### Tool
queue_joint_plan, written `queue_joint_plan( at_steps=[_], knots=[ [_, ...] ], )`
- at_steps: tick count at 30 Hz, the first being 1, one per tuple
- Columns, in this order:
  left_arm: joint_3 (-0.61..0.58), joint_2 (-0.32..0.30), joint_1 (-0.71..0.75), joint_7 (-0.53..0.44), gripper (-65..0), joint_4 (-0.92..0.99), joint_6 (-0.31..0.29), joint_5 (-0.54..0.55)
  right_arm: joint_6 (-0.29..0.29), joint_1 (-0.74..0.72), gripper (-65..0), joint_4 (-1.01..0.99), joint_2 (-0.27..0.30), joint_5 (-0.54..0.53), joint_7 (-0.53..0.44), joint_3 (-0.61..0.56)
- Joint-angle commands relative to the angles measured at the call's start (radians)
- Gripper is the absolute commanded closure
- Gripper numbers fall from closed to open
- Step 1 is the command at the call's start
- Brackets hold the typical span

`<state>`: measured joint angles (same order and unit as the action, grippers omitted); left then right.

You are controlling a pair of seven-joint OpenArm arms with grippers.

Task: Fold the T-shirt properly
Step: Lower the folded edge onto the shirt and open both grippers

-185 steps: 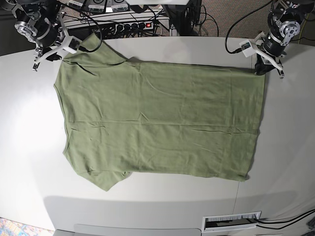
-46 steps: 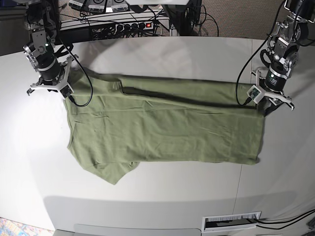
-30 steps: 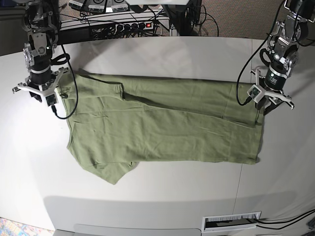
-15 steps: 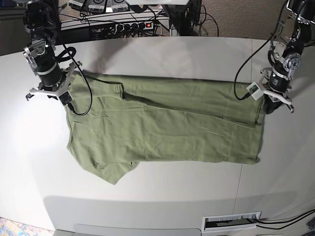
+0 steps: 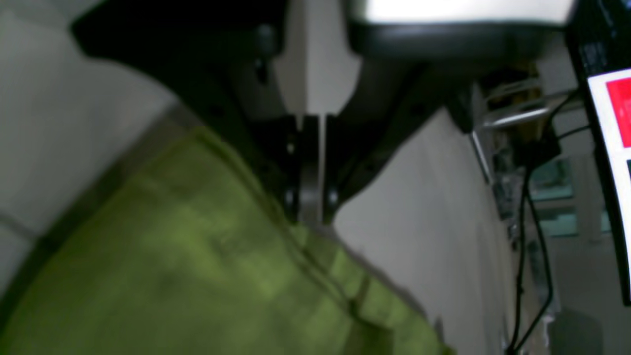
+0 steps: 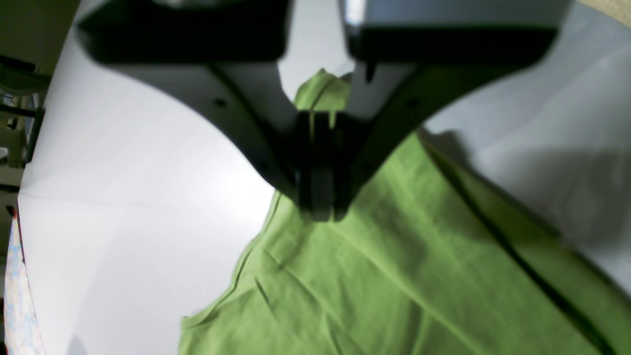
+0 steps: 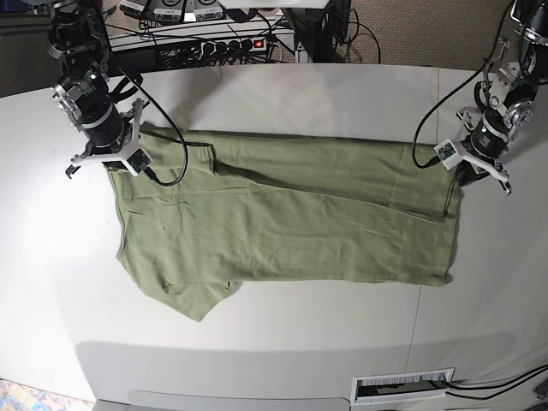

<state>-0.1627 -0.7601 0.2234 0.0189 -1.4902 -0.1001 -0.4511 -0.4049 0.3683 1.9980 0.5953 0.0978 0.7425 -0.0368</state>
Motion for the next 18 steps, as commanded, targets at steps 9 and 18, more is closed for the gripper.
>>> queue_joint_plan(
  at_steps=[9, 18],
  knots=[
    [0.008, -0.021, -0.029, -0.079, 0.0, -0.014, -0.121, -0.001, 0.012, -0.056, 0.0, -0.079, 0.017, 0.068, -0.063, 0.005],
    [0.008, -0.025, -0.143, -0.051, 0.0, -0.016, -0.287, -0.002, 0.012, -0.089, 0.0, -0.150, 0.017, 0.069, -0.056, -0.069]
  ],
)
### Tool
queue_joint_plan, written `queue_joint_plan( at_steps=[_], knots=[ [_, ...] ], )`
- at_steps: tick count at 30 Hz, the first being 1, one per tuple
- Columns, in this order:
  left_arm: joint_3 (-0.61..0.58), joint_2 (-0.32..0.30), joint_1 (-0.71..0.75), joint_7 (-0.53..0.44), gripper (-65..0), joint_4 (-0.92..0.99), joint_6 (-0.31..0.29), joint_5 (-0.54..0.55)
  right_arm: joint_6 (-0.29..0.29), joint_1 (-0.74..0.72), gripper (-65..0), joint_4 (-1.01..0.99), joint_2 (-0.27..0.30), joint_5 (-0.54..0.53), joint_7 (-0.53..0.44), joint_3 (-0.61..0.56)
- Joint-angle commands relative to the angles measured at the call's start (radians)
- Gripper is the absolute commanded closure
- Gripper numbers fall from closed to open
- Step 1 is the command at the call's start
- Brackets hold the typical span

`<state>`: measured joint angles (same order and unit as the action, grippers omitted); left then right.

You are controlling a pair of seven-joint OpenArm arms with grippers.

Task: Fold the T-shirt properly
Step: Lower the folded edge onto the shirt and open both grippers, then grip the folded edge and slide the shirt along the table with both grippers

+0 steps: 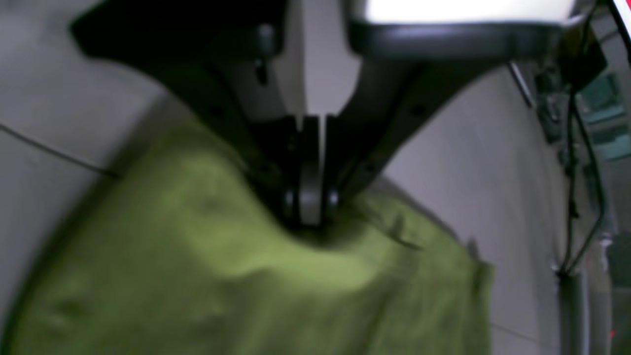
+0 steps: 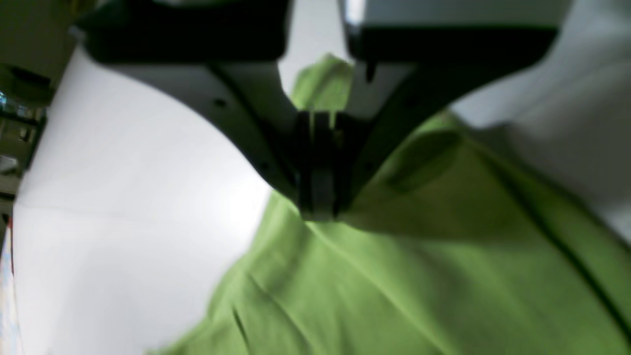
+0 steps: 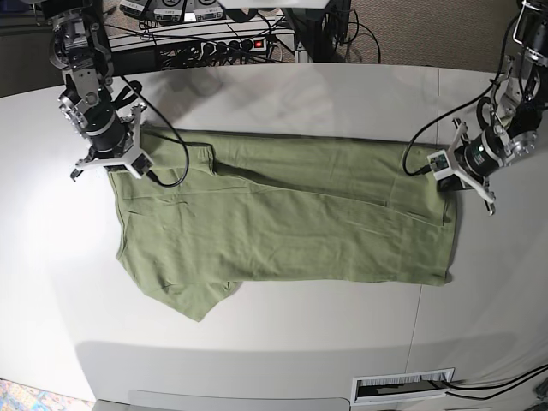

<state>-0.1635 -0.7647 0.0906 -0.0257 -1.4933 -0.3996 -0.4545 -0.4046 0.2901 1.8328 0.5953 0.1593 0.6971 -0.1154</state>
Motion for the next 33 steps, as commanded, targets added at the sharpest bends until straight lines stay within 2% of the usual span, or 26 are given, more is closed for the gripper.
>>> queue_joint_plan(
  at_steps=[1, 4, 5, 8, 10, 14, 16, 22, 26, 29, 33],
  knots=[
    [0.009, -0.020, -0.018, 0.038, 0.0, -0.015, 0.055, 0.002, 0.011, -0.010, 0.0, 0.015, 0.017, 0.015, -0.008, -0.001],
    [0.009, -0.043, -0.030, 0.142, 0.0, -0.035, 0.209, 0.003, 0.012, -0.010, 0.0, 0.015, 0.017, 0.040, -0.009, -0.010],
    [0.009, -0.061, -0.029, 0.143, 0.0, -0.047, 0.233, 0.003, 0.012, -0.011, 0.0, 0.015, 0.017, 0.044, -0.009, -0.010],
    [0.009, -0.111, -0.026, 0.151, 0.0, -0.098, 0.235, 0.005, 0.012, -0.016, 0.0, 0.015, 0.017, 0.043, -0.008, -0.010],
    [0.009, -0.127, -0.019, 0.186, 0.0, -0.153, 0.204, 0.052, 0.012, -0.019, 0.0, 0.015, 0.017, 0.043, -0.008, -0.010],
    [0.009, -0.130, -0.019, 0.214, 0.0, -0.249, 0.056, 0.212, 0.013, -0.042, 0.0, 0.007, 0.014, 0.043, -0.008, -0.010],
    [0.009, -0.127, -0.015, 0.213, 0.0, -0.259, 0.004, 0.275, 0.012, -0.053, 0.0, -0.008, 0.011, 0.040, -0.007, -0.010],
    [0.009, -0.108, 0.033, 0.182, 0.0, -0.256, -0.005, 0.285, 0.012, -0.067, 0.0, -0.035, 0.011, 0.036, -0.010, -0.010],
    [0.009, -0.037, 0.051, 0.169, 0.0, -0.214, -0.009, 0.286, 0.012, -0.075, 0.0, -0.035, 0.012, 0.036, -0.001, -0.010],
    [0.009, 0.014, 0.048, 0.119, 0.0, -0.155, -0.010, 0.230, 0.012, -0.074, 0.0, -0.035, 0.012, 0.036, 0.010, -0.010],
    [0.009, 0.035, 0.048, 0.104, 0.0, -0.094, -0.010, 0.200, 0.011, -0.074, 0.0, -0.035, 0.015, 0.036, 0.048, -0.010]
  ],
)
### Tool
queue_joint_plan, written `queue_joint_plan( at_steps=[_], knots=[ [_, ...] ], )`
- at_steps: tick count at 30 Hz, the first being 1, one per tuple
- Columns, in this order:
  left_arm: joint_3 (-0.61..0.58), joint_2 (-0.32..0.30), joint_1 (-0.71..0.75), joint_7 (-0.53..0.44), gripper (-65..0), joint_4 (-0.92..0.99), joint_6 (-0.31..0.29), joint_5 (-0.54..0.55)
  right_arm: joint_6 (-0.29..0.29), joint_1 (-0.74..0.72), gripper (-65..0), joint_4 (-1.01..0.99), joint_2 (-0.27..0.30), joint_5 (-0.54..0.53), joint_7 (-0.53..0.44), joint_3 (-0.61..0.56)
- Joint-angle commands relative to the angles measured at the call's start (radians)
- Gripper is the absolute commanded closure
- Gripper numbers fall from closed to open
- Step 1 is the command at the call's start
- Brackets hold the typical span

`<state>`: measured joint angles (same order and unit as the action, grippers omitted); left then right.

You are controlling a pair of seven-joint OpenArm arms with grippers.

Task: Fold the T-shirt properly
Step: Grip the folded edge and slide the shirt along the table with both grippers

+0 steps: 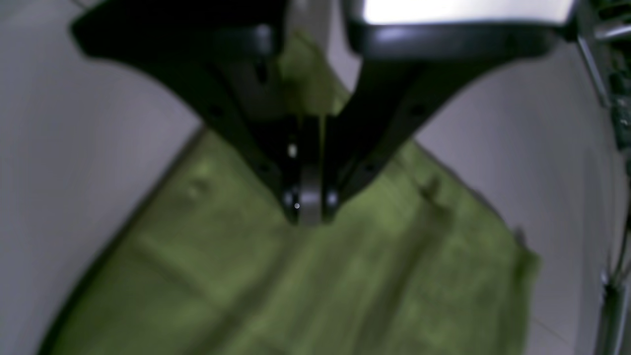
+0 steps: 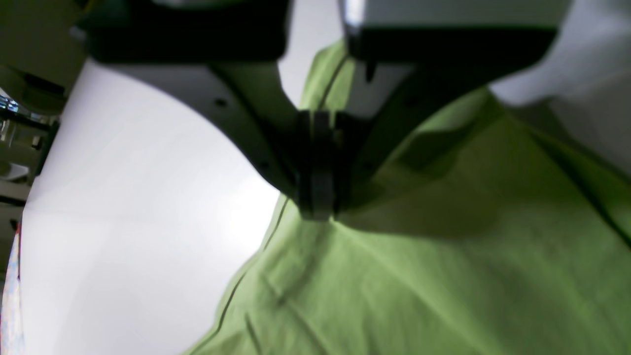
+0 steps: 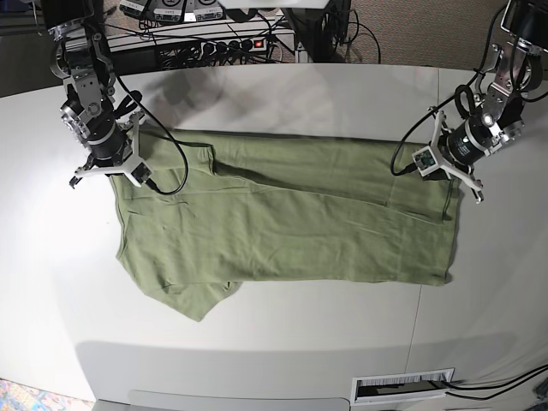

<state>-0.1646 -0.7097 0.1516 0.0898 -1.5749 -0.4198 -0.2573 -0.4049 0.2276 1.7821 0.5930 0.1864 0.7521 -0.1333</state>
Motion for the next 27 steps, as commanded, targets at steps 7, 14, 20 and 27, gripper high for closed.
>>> queue_joint_plan(
  at_steps=[7, 14, 20, 27],
  knots=[
    [0.010, -0.047, 0.007, -0.008, 0.0, 0.008, -0.089, 0.011, -0.071, -0.011, 0.0, 0.016, 0.017, -0.063, 0.111, 0.008],
    [0.010, -0.089, 0.090, -0.001, 0.0, 0.005, -0.135, 0.007, -0.121, -0.011, 0.0, 0.017, 0.016, -0.168, 0.218, 0.008],
    [0.010, -0.092, 0.169, 0.000, 0.0, -0.006, -0.140, 0.006, -0.138, 0.003, 0.0, 0.020, 0.022, -0.229, 0.338, 0.008],
    [0.010, -0.138, 0.298, 0.000, 0.0, -0.071, -0.114, -0.058, -0.138, 0.112, 0.0, 0.113, 0.060, -0.228, 0.343, 0.008]
  ],
)
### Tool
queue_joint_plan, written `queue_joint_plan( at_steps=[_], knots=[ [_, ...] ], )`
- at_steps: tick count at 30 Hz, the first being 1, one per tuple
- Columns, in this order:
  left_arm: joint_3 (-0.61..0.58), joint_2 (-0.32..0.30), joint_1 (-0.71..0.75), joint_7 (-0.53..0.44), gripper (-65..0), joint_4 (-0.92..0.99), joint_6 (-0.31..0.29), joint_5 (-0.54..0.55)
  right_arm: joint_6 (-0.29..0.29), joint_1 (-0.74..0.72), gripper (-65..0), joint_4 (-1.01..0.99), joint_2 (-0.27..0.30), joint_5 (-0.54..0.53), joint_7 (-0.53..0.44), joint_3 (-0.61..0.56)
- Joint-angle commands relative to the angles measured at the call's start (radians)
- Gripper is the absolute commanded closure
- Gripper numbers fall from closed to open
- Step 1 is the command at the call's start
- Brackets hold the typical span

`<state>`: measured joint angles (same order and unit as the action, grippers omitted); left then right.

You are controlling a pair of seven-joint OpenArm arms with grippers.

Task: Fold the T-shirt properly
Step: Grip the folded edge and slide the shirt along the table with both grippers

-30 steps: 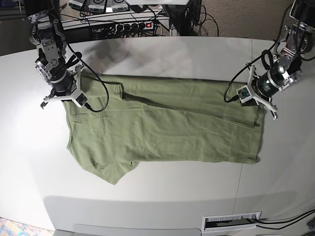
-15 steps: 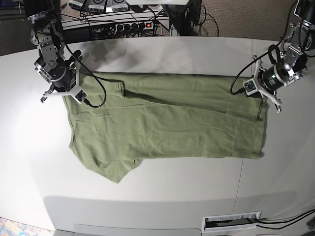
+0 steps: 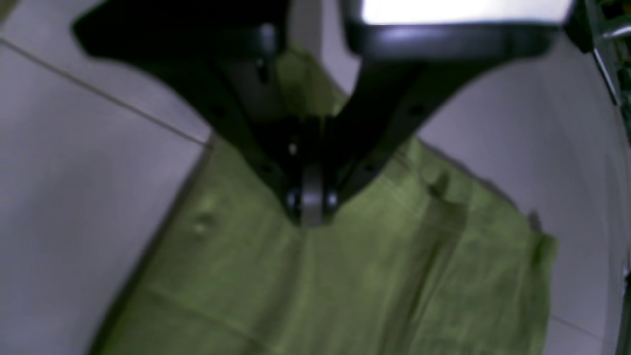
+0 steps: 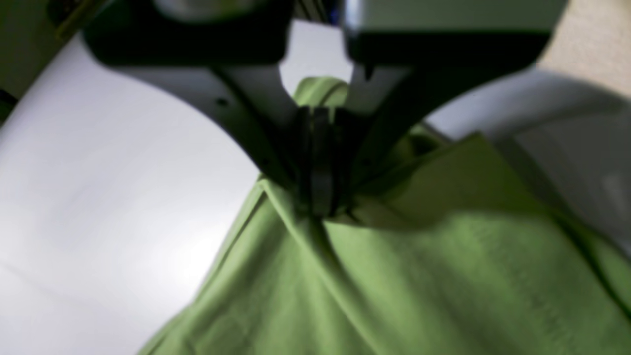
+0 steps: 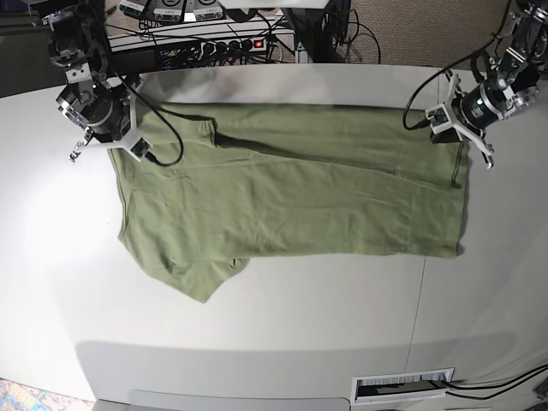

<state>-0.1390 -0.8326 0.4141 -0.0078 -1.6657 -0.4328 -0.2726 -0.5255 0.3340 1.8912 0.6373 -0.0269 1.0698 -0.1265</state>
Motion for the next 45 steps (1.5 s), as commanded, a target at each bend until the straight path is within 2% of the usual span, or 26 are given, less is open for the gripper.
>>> queue_joint_plan(
  at_steps=[1, 7, 10, 12, 20, 26, 31, 36, 40, 45],
  knots=[
    [-0.015, -0.027, 0.050, 0.098, 0.0, 0.014, -0.098, -0.042, -0.018, 0.021, 0.0, 0.019, 0.019, -0.014, 0.028, 0.002],
    [-0.015, -0.073, 0.133, 0.132, 0.0, -0.025, -0.097, -0.042, -0.018, 0.076, 0.0, 0.061, 0.022, -0.006, 0.042, 0.004],
    [-0.015, -0.085, 0.176, 0.159, 0.0, -0.050, -0.058, -0.043, -0.018, 0.076, 0.0, 0.061, 0.022, -0.006, 0.043, 0.004],
    [-0.015, -0.085, 0.195, 0.184, 0.0, -0.060, -0.053, -0.043, -0.018, 0.076, 0.0, 0.064, 0.023, -0.007, 0.046, 0.004],
    [-0.015, -0.085, 0.206, 0.184, 0.0, -0.095, 0.032, -0.076, -0.017, 0.076, 0.0, 0.099, 0.022, -0.006, 0.039, 0.004],
    [-0.015, -0.085, 0.206, 0.185, 0.0, -0.167, 0.059, -0.076, -0.017, 0.076, 0.0, 0.099, 0.022, -0.007, -0.042, 0.043],
    [-0.013, -0.085, 0.203, 0.230, 0.0, -0.204, 0.155, -0.083, -0.017, 0.076, 0.0, 0.099, 0.022, -0.012, -0.059, 0.113],
    [0.035, -0.085, 0.204, 0.256, 0.0, -0.274, 0.160, -0.126, -0.016, 0.076, 0.0, 0.099, 0.022, -0.069, -0.092, 0.158],
    [0.125, -0.085, 0.204, 0.275, 0.0, -0.348, 0.160, -0.059, -0.016, 0.070, 0.0, 0.099, 0.022, -0.071, -0.112, 0.171],
    [0.264, -0.084, 0.180, 0.262, 0.0, -0.383, 0.159, 0.122, -0.016, 0.051, 0.0, 0.099, 0.021, -0.071, -0.135, 0.171]
  ],
)
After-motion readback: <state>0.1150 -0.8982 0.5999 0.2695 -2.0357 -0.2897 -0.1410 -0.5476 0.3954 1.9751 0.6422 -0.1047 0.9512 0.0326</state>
